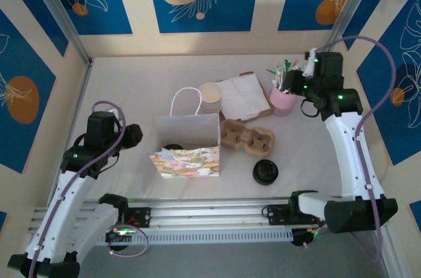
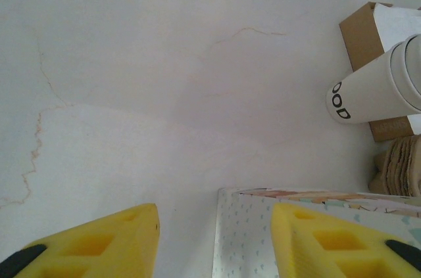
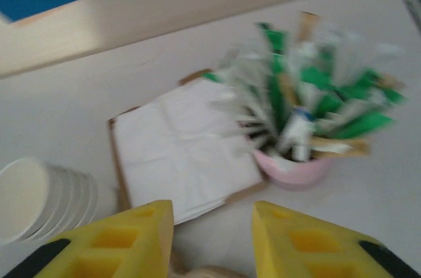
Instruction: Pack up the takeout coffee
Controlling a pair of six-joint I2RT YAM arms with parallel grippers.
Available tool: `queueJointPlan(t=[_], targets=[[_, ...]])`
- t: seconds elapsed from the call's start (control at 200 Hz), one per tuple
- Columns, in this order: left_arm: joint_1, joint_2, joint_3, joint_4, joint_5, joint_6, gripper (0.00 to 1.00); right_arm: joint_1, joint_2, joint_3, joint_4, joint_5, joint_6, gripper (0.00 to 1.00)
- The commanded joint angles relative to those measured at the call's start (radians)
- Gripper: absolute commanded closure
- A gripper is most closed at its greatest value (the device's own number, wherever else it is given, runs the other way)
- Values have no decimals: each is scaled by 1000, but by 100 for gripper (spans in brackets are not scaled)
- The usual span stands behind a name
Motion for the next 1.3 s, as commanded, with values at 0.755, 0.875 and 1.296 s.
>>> queueJointPlan(t=[0.755,0.875,1.296], targets=[[-8,-36,26,-48,16,49,52,83,233,1,60,40,-189,68],[-9,-38,29,-51,12,50,52,87,270,20,71,72,-213,68],[-8,-31,35,-60,5,42,52,101,342,72,65,135,-260,86]])
